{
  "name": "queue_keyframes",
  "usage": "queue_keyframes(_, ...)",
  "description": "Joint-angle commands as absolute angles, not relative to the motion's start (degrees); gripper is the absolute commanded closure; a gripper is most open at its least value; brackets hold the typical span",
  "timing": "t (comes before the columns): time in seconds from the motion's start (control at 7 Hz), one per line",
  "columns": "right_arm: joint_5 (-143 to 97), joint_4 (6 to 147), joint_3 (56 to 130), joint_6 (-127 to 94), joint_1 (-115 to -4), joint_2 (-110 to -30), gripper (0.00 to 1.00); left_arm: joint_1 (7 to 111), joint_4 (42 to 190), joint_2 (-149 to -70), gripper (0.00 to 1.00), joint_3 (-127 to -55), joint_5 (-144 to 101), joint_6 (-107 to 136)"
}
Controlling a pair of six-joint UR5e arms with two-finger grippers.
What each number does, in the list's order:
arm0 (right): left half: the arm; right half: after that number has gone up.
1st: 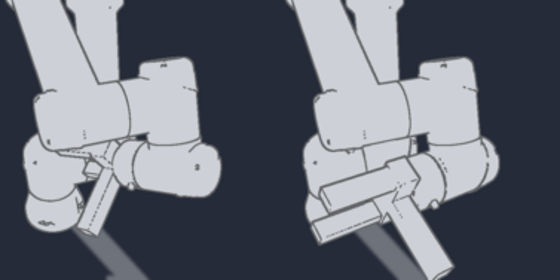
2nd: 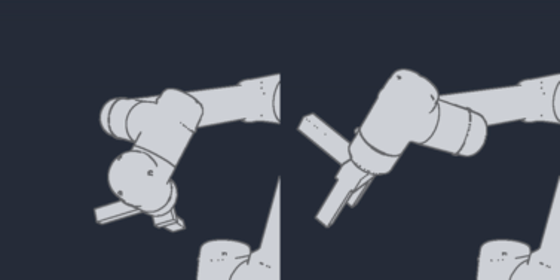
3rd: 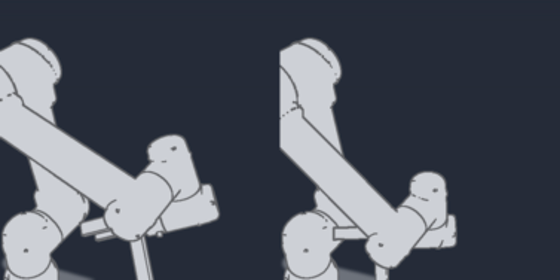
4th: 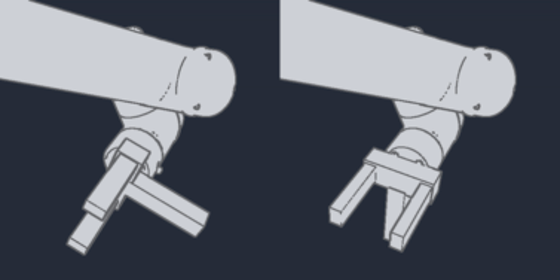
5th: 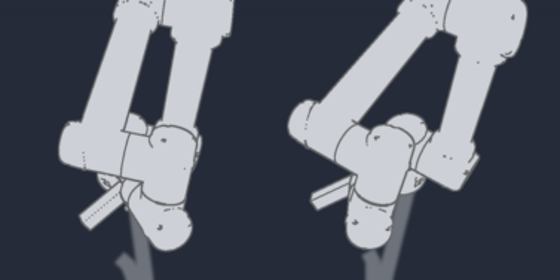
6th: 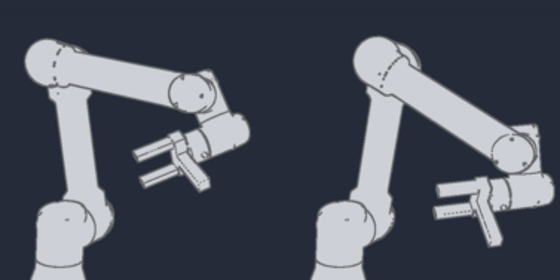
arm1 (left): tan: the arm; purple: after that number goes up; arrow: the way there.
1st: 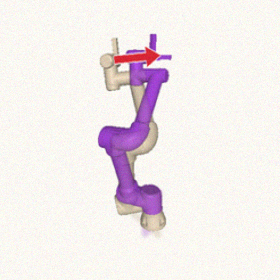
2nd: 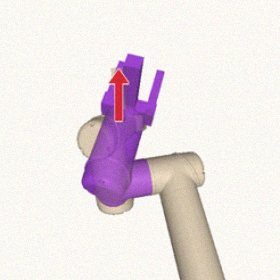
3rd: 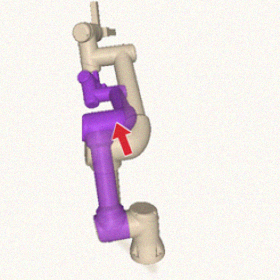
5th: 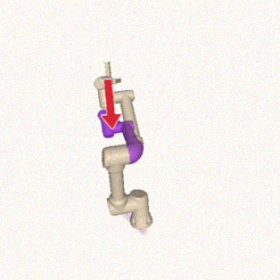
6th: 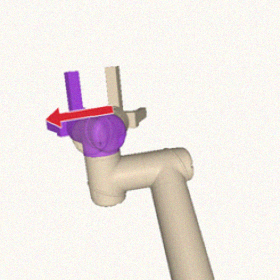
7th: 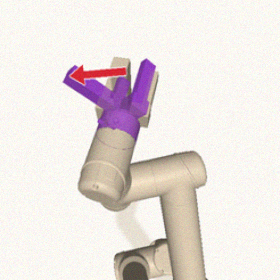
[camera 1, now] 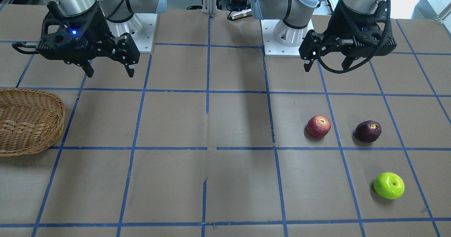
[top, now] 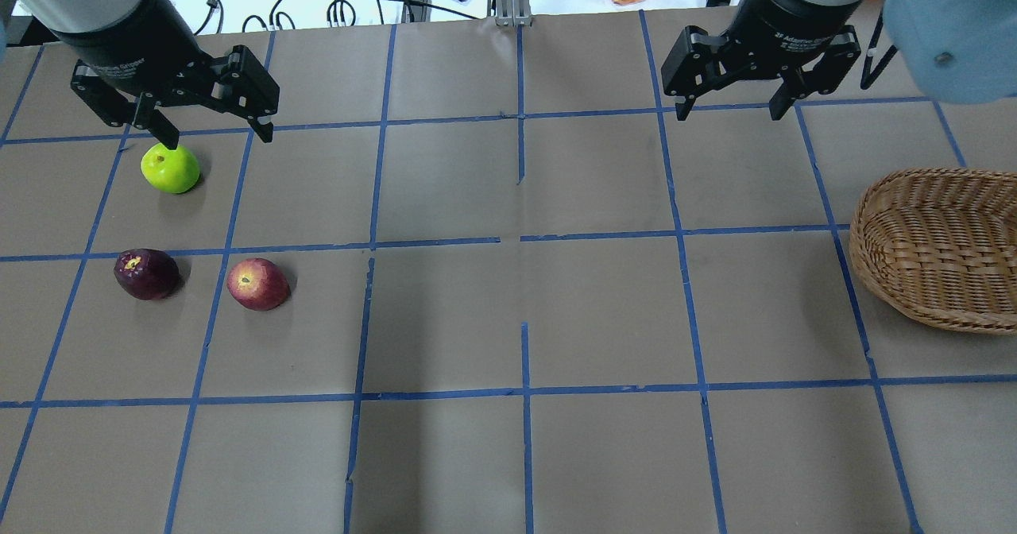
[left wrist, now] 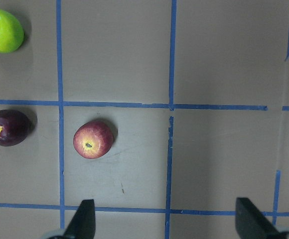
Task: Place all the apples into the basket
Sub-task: 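Move the left gripper down toward the red apple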
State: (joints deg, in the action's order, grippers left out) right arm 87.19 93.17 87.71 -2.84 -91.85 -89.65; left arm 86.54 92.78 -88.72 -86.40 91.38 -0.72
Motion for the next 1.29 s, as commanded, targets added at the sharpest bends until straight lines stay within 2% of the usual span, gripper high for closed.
queue_keyframes(0.0,87.2,93.3,87.7,-2.8,-91.8,-89.6,0.0,86.6,92.9,-88.8,0.0,-86.5,91.2,-0.7)
queue_keyframes(0.43,87.2,93.3,87.7,-2.8,-91.8,-89.6,0.0,85.2,93.7,-87.9,0.0,-89.2,93.2,-3.1)
queue_keyframes(0.57,87.2,93.3,87.7,-2.9,-91.8,-89.6,0.0,79.9,94.1,-88.7,0.0,-91.5,95.5,-5.9)
queue_keyframes(0.71,87.2,93.3,87.7,-2.8,-91.8,-89.6,0.0,74.1,92.6,-90.2,0.0,-95.8,95.0,-10.4)
queue_keyframes(0.86,87.2,93.2,87.7,-2.8,-91.8,-89.6,0.0,70.3,84.6,-92.3,0.0,-102.6,93.7,-19.1)
queue_keyframes(1.14,87.2,93.3,87.7,-2.8,-91.8,-89.6,0.0,69.6,64.3,-95.0,0.0,-115.9,91.6,-20.4)
